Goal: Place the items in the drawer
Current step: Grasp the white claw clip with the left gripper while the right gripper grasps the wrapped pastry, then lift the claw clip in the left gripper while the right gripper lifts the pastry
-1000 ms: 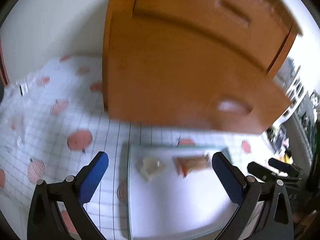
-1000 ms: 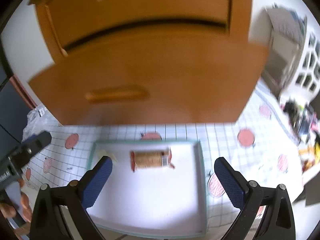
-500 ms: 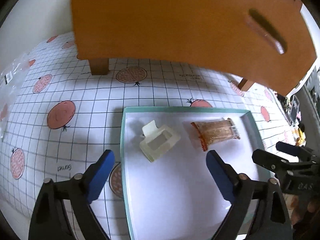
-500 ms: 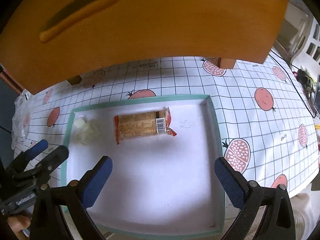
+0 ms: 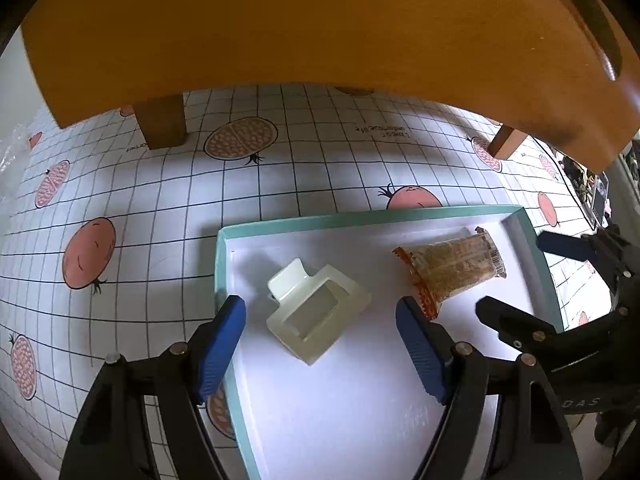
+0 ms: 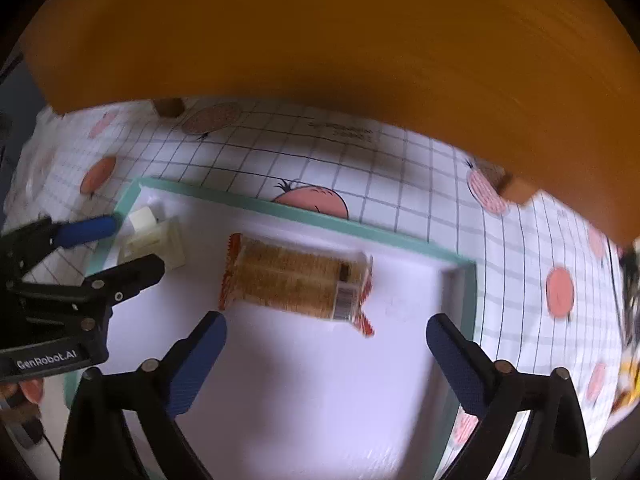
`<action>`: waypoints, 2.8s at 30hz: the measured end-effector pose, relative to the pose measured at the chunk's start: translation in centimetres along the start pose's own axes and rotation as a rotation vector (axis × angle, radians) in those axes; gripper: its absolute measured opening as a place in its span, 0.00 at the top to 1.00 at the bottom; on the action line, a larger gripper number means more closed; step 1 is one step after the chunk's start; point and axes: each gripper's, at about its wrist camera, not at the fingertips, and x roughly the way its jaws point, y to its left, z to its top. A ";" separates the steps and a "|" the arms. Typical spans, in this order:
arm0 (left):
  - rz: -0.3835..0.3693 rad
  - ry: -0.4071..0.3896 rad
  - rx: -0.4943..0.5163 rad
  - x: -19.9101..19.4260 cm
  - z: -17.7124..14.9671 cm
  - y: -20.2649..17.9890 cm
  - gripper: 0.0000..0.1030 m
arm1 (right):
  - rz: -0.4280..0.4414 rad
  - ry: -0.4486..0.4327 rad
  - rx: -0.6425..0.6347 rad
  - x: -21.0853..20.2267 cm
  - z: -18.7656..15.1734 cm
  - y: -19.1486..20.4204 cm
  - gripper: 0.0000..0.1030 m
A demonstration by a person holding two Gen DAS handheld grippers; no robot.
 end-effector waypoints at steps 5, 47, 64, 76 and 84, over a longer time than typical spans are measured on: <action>-0.008 0.017 -0.006 0.6 0.1 -0.1 0.30 | 0.029 -0.008 -0.087 1.0 0.9 0.5 0.09; 0.004 0.063 -0.026 1.8 0.3 0.6 0.49 | 0.225 0.084 0.031 2.7 0.6 0.7 0.41; 0.059 0.085 -0.070 1.1 -1.3 -0.1 0.53 | 0.191 0.103 0.182 2.2 -1.3 0.3 0.56; 0.083 0.106 -0.073 0.3 -3.0 -0.5 0.54 | 0.165 0.137 0.210 1.7 -2.5 0.9 0.55; 0.111 0.102 -0.049 0.7 -3.0 -1.0 0.54 | 0.115 0.136 0.144 2.0 -2.4 2.1 0.53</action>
